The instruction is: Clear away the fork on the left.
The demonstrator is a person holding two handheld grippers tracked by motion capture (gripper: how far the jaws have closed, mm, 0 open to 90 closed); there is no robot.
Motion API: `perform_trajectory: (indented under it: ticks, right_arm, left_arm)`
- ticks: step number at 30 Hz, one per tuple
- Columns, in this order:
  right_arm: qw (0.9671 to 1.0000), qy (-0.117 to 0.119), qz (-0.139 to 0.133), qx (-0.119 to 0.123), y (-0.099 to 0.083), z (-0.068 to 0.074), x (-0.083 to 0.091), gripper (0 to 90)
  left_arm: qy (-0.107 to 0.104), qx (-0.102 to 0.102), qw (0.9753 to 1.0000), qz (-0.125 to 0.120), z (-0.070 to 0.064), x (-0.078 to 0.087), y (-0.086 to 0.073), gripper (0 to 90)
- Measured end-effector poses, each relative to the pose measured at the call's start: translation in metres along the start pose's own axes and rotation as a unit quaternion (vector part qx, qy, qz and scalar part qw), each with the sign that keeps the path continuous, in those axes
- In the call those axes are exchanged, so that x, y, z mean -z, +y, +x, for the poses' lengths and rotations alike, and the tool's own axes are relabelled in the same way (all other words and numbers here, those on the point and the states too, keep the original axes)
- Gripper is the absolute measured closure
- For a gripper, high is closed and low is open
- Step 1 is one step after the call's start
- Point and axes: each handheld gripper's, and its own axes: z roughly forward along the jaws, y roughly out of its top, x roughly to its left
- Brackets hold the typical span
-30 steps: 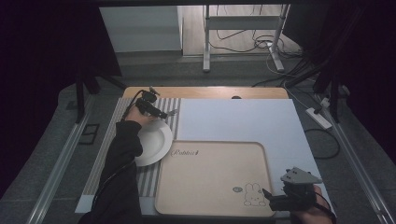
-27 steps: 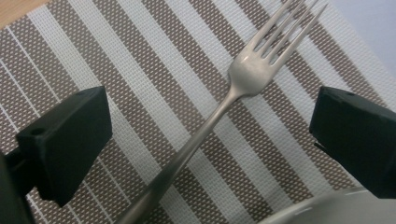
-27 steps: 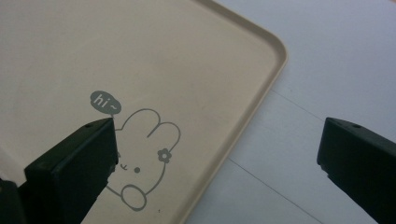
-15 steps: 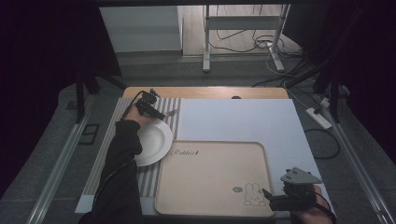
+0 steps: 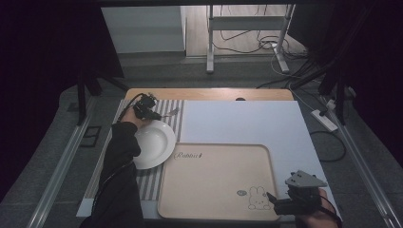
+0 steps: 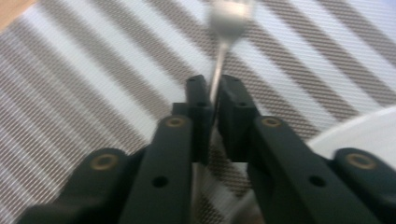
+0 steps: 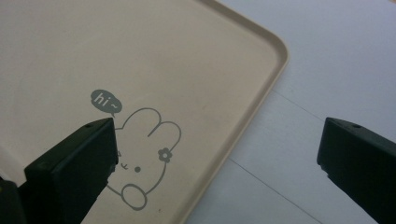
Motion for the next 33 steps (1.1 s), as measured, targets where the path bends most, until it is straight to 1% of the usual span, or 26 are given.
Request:
perform_trajectory:
  ticks: [1,4,5,6,8,9,10,11,12,13,14,15,18,19,20,21,22,23,24,25,26,27,28,29,31,33]
  right_arm:
    - [1.0000,0.000,0.000,0.001,0.000,0.000,0.000,0.0]
    - [1.0000,0.000,0.000,0.001,0.000,0.000,0.000,0.0]
    - [1.0000,-0.001,-0.001,0.000,0.000,0.000,0.000,0.0]
    - [1.0000,-0.001,-0.001,0.000,0.000,0.000,0.000,0.0]
    - [1.0000,0.000,-0.002,-0.002,0.000,0.000,0.000,0.0]
    - [1.0000,0.000,-0.002,-0.003,0.000,0.000,0.000,0.0]
    - [1.0000,0.000,-0.002,-0.003,0.000,0.000,0.000,0.0]
    - [1.0000,-0.001,-0.001,-0.001,0.000,0.000,0.000,0.0]
    - [1.0000,-0.001,-0.001,-0.001,0.000,0.000,0.000,0.0]
    - [1.0000,-0.001,-0.001,-0.001,0.000,0.000,0.000,0.0]
    - [1.0000,-0.001,-0.001,-0.001,0.000,0.000,0.000,0.0]
    - [1.0000,-0.001,-0.001,-0.001,0.000,0.000,0.000,0.0]
    - [1.0000,-0.001,-0.002,0.000,0.000,0.000,0.001,0.0]
    - [1.0000,-0.001,-0.002,0.000,0.000,0.000,0.001,0.0]
    - [1.0000,-0.001,-0.002,0.000,0.000,0.000,0.001,0.0]
    - [1.0000,-0.001,-0.002,0.000,0.000,0.000,0.001,0.0]
    - [1.0000,-0.001,-0.002,0.000,0.000,0.000,0.001,0.0]
    - [1.0000,-0.001,-0.002,0.001,0.000,0.000,0.001,0.0]
    - [1.0000,-0.001,-0.002,0.001,0.000,0.000,0.001,0.0]
    - [1.0000,-0.001,-0.002,0.002,0.000,0.000,0.001,0.0]
    - [1.0000,-0.001,-0.002,0.002,0.000,0.000,0.001,0.0]
    - [1.0000,-0.001,-0.002,0.002,0.000,0.000,0.001,0.0]
    - [1.0000,-0.001,-0.002,0.002,0.000,0.000,0.001,0.0]
    - [1.0000,-0.001,-0.002,0.002,0.000,0.000,0.001,0.0]
    - [1.0000,-0.001,-0.002,0.003,0.000,0.000,0.001,0.0]
    - [1.0000,0.000,-0.002,0.004,0.000,0.001,0.000,0.0]
  left_arm:
    - [0.004,0.000,1.0000,0.003,-0.001,0.000,0.002,85.5]
    - [0.004,-0.001,1.0000,0.002,-0.003,-0.001,0.004,85.6]
    - [0.002,0.005,1.0000,-0.003,-0.004,-0.002,0.007,85.6]
    - [0.002,0.005,1.0000,-0.003,-0.004,-0.002,0.007,85.6]
    - [-0.002,0.012,0.9998,-0.013,-0.005,-0.003,0.010,85.6]
    - [-0.013,0.020,0.9995,-0.023,-0.007,-0.002,0.014,85.6]
    - [-0.013,0.020,0.9995,-0.023,-0.007,-0.002,0.014,85.5]
    - [-0.016,0.014,0.9994,-0.026,-0.011,-0.002,0.020,85.6]
    - [-0.016,0.014,0.9994,-0.026,-0.011,-0.002,0.020,85.6]
    - [-0.020,0.010,0.9994,-0.028,-0.015,-0.002,0.025,85.5]
    - [-0.020,0.010,0.9994,-0.028,-0.015,-0.002,0.025,85.5]
    - [-0.022,0.001,0.9994,-0.026,-0.020,-0.001,0.031,85.5]
    - [-0.029,0.001,0.9991,-0.031,-0.024,-0.002,0.036,85.6]
    - [-0.032,-0.002,0.9989,-0.033,-0.029,-0.002,0.040,85.6]
    - [-0.032,-0.002,0.9989,-0.033,-0.029,-0.002,0.040,85.6]
    - [-0.040,-0.005,0.9985,-0.037,-0.034,-0.002,0.044,85.6]
    - [-0.040,-0.005,0.9985,-0.037,-0.034,-0.002,0.044,85.5]
    - [-0.046,-0.007,0.9982,-0.039,-0.040,-0.003,0.047,85.6]
    - [-0.046,-0.007,0.9982,-0.039,-0.040,-0.003,0.047,85.6]
    - [-0.050,-0.013,0.9979,-0.038,-0.046,-0.004,0.050,85.5]
    - [-0.050,-0.013,0.9979,-0.038,-0.046,-0.004,0.050,85.6]
    - [-0.051,-0.017,0.9979,-0.036,-0.051,-0.006,0.054,85.6]
    - [-0.051,-0.017,0.9979,-0.036,-0.051,-0.006,0.054,85.6]
    - [-0.057,-0.020,0.9974,-0.038,-0.055,-0.006,0.056,85.6]
    - [-0.056,-0.024,0.9975,-0.036,-0.057,-0.006,0.057,85.6]
    - [-0.061,-0.030,0.9970,-0.037,-0.063,-0.005,0.061,85.6]
